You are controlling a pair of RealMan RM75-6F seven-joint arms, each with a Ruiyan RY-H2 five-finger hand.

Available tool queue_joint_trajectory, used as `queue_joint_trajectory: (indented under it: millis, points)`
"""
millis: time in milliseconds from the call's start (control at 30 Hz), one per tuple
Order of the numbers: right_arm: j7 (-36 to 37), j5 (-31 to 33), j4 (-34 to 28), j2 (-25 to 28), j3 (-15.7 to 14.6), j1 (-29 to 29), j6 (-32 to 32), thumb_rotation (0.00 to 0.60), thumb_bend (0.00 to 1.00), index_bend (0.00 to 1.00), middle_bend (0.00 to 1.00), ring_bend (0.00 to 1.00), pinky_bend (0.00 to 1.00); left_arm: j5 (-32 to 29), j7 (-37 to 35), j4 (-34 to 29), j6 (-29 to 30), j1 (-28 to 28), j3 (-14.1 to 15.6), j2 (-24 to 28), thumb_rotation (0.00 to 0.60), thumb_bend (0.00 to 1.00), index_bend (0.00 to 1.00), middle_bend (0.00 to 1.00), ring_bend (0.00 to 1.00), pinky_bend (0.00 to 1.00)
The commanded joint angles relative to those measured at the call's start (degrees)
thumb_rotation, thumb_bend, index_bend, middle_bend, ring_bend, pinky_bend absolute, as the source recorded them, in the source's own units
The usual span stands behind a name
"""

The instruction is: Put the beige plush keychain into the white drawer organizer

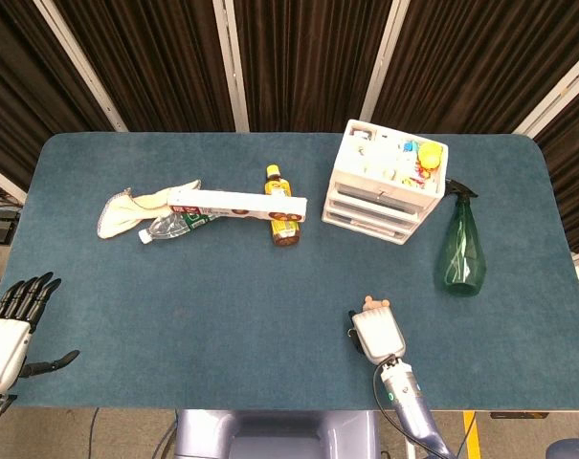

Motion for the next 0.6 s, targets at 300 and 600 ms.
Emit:
queue_joint_trajectory:
  millis: [300, 600]
  points:
    - [-0.6, -2.3, -3.9, 1.7, 2.5, 1.4, 1.7, 0.600, 0.48, 0.64, 1.00, 1.00, 0.89, -0.1, -0.2, 0.0, 0.0, 0.0, -0.1, 0.0, 0.534, 0.04, 0.00, 0.00, 0.00, 0.00]
    - [-3.4, -1.4, -7.7, 3.9, 6.1, 3.4, 1.8, 0.600, 0.48, 0.64, 1.00, 1.00, 0.89, -0.4, -0.3, -0.2, -0.3, -0.1, -0.1, 0.2, 0.530, 0.04, 0.00, 0.00, 0.00, 0.00]
